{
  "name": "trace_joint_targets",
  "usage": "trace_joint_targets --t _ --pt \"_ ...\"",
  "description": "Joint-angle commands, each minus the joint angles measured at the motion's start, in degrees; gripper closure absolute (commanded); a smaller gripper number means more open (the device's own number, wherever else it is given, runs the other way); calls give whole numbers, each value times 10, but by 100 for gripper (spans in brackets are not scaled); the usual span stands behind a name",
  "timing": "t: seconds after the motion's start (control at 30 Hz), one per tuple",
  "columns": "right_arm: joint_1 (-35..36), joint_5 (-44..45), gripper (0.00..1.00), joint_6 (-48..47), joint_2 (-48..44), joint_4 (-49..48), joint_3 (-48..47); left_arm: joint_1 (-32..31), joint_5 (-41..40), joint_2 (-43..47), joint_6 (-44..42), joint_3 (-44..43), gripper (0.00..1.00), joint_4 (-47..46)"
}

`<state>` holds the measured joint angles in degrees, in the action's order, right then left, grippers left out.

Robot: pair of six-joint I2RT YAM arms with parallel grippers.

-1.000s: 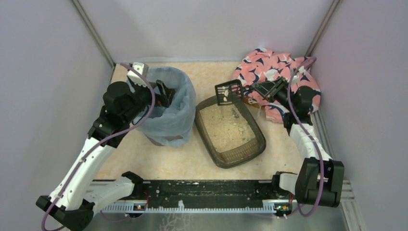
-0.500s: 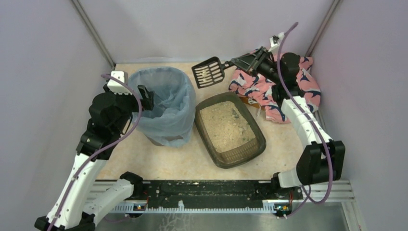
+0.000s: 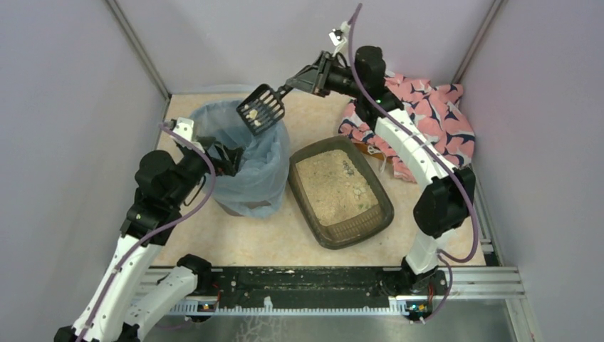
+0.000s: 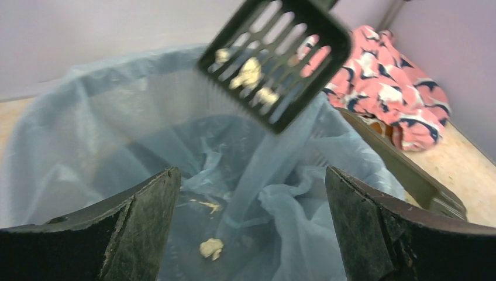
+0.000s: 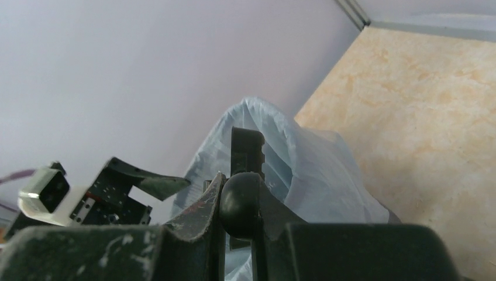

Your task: Clean the litter box

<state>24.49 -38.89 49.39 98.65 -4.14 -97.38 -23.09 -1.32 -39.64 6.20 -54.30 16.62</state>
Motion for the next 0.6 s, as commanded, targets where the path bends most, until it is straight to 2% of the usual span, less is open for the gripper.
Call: trace_joint_targets --t 0.0,0.07,0.2,0.27,0.4,0.57 --pt "42 23 100 -132 22 102 -77 3 102 -42 17 -1 1 -47" --pt "63 56 100 -190 30 146 -101 13 122 -60 29 1 1 -61" --pt "101 118 100 -292 38 205 -130 70 254 -93 83 -10 1 -109" --pt "112 133 100 -316 39 207 -129 86 310 -106 101 -17 1 -133" --pt "131 171 100 -371 39 212 -127 102 372 -114 112 -23 1 -170" --pt "163 236 100 -434 18 174 -89 182 499 -110 166 -2 1 -261"
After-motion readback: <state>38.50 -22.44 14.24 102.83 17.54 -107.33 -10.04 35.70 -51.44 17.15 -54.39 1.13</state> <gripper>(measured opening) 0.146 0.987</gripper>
